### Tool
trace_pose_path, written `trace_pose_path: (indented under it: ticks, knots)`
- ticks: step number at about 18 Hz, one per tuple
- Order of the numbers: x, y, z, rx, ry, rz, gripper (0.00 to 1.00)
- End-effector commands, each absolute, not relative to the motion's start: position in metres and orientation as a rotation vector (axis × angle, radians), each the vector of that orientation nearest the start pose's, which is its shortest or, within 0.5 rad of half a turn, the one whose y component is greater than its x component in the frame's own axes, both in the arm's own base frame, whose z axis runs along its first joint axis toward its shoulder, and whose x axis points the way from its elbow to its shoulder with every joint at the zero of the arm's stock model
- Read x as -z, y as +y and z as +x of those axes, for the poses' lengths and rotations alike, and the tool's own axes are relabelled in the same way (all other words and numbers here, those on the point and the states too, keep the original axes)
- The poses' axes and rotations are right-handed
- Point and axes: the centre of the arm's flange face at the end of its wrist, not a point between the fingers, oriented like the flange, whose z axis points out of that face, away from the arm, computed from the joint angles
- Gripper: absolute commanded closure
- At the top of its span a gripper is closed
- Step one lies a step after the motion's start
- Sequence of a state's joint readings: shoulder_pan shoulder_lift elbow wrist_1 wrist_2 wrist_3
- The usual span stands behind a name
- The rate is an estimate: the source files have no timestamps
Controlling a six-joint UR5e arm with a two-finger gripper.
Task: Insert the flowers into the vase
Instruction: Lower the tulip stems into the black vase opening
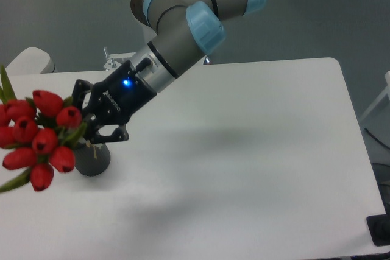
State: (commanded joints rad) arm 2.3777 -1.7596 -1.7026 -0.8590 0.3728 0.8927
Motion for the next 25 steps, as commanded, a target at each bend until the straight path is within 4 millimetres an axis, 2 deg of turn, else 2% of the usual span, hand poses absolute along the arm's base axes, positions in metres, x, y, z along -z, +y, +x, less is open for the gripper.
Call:
trace_pose_path:
  ticks: [5,8,12,15,18,25]
  knots:
    - [-0.461,0.536,-0.224,0.583,0.374,-1.923,1.0]
    - [-0.458,0.534,-0.219,0.592,0.376,-1.926,1.0]
    - [-0.454,0.537,-0.214,0.597,0.391,-1.926,1.0]
    - [-0.448,0.547,-0.199,0.613,0.427,-1.92,1.0]
    - [-0.437,0.553,-0.199,0.626,0.429,-1.925,1.0]
    - [-0.418,0.552,-0.193,0.64,0.444,-1.935,0.99]
